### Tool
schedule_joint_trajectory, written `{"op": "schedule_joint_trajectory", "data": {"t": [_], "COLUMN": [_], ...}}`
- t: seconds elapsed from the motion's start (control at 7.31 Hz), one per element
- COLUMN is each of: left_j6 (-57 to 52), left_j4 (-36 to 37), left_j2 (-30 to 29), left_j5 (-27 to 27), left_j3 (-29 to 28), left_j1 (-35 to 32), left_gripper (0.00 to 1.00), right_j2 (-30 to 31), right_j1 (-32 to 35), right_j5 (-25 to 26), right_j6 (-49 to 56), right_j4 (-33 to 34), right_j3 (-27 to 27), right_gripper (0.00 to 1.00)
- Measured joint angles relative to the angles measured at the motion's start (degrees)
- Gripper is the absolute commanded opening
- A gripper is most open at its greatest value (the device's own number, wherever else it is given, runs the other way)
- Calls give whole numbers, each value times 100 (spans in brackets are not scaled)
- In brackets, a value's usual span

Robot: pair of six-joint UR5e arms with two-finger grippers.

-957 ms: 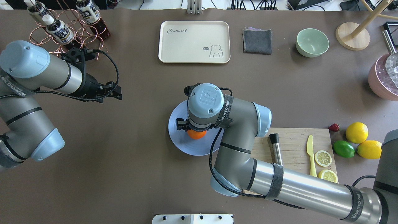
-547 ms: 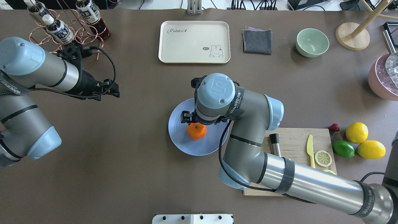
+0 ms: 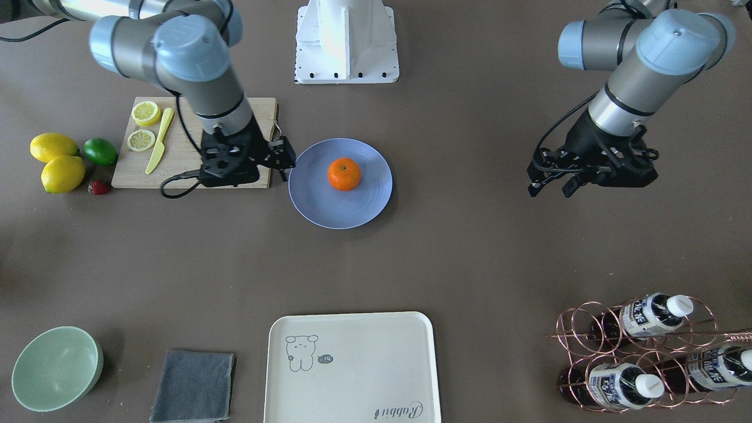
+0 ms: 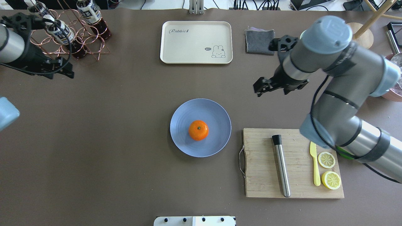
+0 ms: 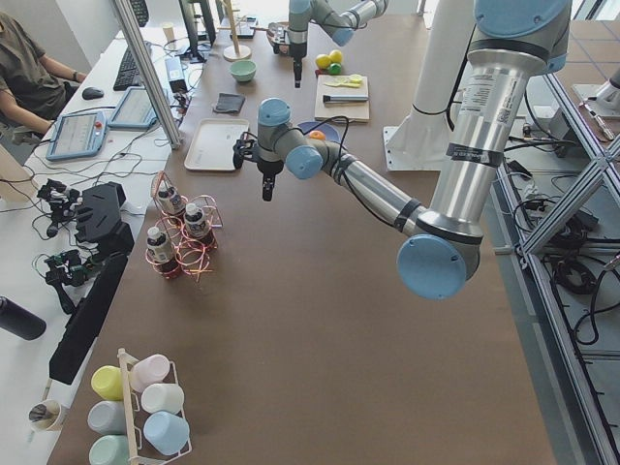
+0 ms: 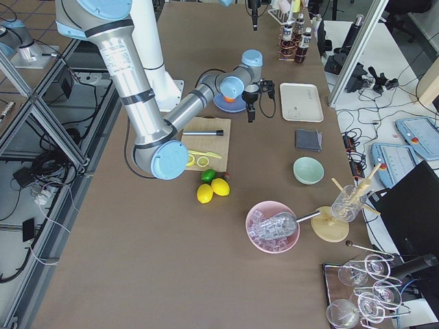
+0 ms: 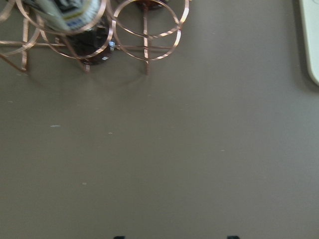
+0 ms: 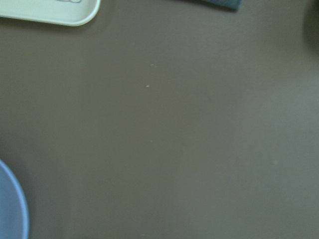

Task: Pick orange to plate
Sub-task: 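Open the right gripper and lift both arms away from the plate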

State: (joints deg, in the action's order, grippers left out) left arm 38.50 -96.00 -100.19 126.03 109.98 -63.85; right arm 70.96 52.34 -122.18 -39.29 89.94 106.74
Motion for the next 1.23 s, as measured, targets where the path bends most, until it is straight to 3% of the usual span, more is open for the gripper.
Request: {"op": "schedule_joint_trajectory", "data": {"t": [0.14,0.27,0.68,0.82,1.23], "left_j6": [-1027,-2034,-3608,-3675,-3728], "left_j4": [210,303,374,369,339], "left_j2": [305,568,887,903,953], "left_j5": [257,410,883,941,959], "left_j3": [-8,-159,-616,-601,-636], "left_j1": [-581,-1154,-2150,-2227,-2274], "left_gripper": [96,96,97,98,98], "right_j2": [581,1167,1951,1974,1985], "right_j1": [767,1660,3825,4170,4478], "right_j5": [-294,-688,-1307,-1327,-1306], "right_j6": [1205,2565,6025,6471,6731], "right_j4": [9,12,-18,-22,-20], "right_j3": [3,-129,-1454,-1731,-1843], "right_gripper": [100,100,100,100,100]}}
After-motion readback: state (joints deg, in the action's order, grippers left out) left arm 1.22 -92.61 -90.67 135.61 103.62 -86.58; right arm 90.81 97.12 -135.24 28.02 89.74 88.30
